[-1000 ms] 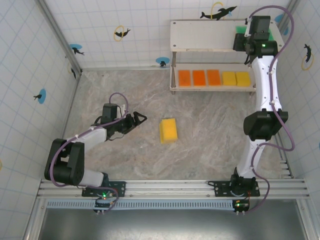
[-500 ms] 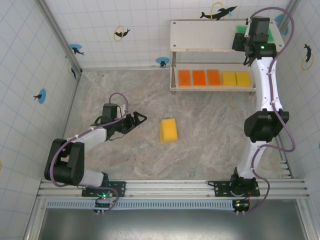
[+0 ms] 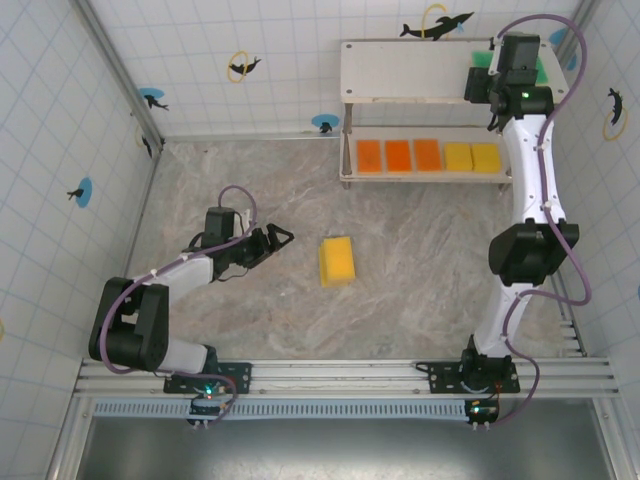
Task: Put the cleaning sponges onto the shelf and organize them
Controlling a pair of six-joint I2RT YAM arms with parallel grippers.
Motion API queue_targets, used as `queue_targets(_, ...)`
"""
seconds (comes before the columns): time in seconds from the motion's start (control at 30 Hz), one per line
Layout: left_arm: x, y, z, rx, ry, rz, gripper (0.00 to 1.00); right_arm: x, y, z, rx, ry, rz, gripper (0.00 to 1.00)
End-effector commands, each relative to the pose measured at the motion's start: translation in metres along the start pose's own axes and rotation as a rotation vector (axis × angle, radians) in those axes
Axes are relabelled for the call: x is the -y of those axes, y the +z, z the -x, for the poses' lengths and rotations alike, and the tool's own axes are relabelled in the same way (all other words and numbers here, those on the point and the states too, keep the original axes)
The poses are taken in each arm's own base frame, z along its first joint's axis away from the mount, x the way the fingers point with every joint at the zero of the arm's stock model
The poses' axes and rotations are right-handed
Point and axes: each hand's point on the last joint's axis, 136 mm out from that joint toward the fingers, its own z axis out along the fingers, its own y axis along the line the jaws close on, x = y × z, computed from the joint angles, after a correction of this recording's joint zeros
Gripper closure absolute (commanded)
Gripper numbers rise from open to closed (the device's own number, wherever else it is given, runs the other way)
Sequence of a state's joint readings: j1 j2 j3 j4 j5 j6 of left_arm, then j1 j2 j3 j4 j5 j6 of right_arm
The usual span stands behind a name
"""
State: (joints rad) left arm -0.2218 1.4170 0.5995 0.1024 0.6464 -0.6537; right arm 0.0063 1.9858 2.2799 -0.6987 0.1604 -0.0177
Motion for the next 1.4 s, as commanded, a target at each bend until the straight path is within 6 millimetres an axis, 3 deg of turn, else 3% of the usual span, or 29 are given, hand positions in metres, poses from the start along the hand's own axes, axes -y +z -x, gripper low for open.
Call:
queue_targets(0.0,0.002,-0.002,-0.003,-0.001,0.021,-0.005,0.02,0.005,-0.019,0.008,0.026,-0.042,-0.017,0.24)
queue_targets(0.53,0.003,-0.003,-0.003,-0.002,0.018,-0.002,0.03,0.010,-0.022,0.009,0.026,-0.083,-0.037,0.21)
queue_targets(0.7,0.003,-0.004,-0.002,0.001,0.017,-0.002,0.02,0.006,-0.029,0.014,0.048,-0.082,-0.015,0.10)
queue_targets(0.97,0.002,-0.003,-0.003,0.000,0.015,0.001,0.03,0.000,-0.064,0.032,0.142,-0.073,0.028,0.00)
queue_targets(1.13,0.001,-0.003,-0.004,-0.001,0.013,0.003,0.02,-0.003,-0.096,0.039,0.184,-0.042,0.035,0.01)
queue_targets(1.23,0.003,-0.003,-0.004,0.000,0.016,-0.008,0.02,-0.004,-0.118,0.036,0.200,0.043,0.057,0.01)
queue_targets(1.37,0.006,-0.003,-0.007,-0.005,0.014,-0.039,0.02,-0.027,-0.138,0.013,0.181,0.159,0.192,0.01)
